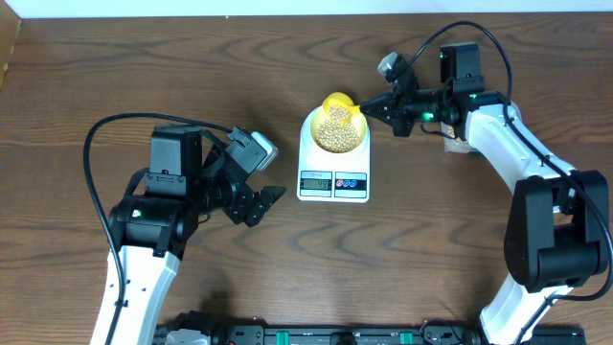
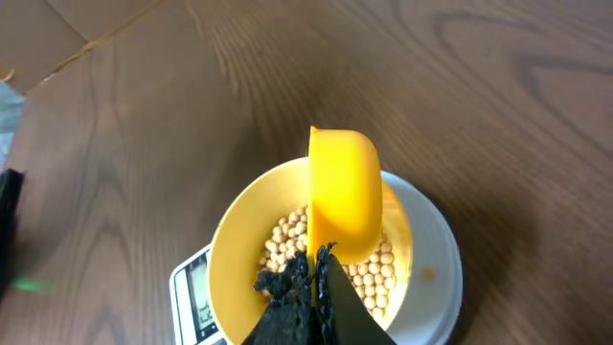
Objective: Scoop item into bowl and weigh 50g on scale
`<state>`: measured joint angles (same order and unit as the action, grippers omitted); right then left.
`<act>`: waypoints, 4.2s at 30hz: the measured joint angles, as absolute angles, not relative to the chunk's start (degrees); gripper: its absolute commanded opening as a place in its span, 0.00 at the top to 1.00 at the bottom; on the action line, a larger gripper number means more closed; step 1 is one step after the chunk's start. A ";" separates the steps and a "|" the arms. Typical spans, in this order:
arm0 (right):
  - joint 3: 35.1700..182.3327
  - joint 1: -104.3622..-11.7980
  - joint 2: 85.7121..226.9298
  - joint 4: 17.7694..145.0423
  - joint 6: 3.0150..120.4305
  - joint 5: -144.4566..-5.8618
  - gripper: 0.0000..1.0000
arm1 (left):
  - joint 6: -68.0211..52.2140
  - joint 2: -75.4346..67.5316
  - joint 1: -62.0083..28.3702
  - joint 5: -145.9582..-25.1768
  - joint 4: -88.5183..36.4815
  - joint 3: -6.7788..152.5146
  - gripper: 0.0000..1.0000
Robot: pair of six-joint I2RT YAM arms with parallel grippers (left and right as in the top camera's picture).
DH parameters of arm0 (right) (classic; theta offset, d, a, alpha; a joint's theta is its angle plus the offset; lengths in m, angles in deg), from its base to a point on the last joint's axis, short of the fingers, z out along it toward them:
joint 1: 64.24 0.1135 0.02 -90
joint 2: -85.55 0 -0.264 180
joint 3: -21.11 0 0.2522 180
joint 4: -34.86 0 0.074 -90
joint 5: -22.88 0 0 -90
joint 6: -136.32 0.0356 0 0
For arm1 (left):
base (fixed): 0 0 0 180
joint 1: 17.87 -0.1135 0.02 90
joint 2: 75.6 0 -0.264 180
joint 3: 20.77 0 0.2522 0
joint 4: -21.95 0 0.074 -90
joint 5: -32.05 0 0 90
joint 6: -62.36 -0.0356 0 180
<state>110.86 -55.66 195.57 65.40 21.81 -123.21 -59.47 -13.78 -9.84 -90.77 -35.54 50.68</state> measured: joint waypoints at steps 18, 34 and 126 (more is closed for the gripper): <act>110.86 -55.47 195.57 65.02 22.90 -124.54 0.99 | -59.45 -13.78 -9.84 -90.77 -35.54 50.68 0.16; 110.86 -55.42 195.57 65.05 23.12 -122.53 0.99 | -59.45 -13.78 -9.84 -90.77 -35.54 50.68 0.16; 110.82 -75.64 180.48 65.33 62.49 -114.84 0.98 | -59.47 -13.78 -9.84 -90.77 -35.54 50.68 0.16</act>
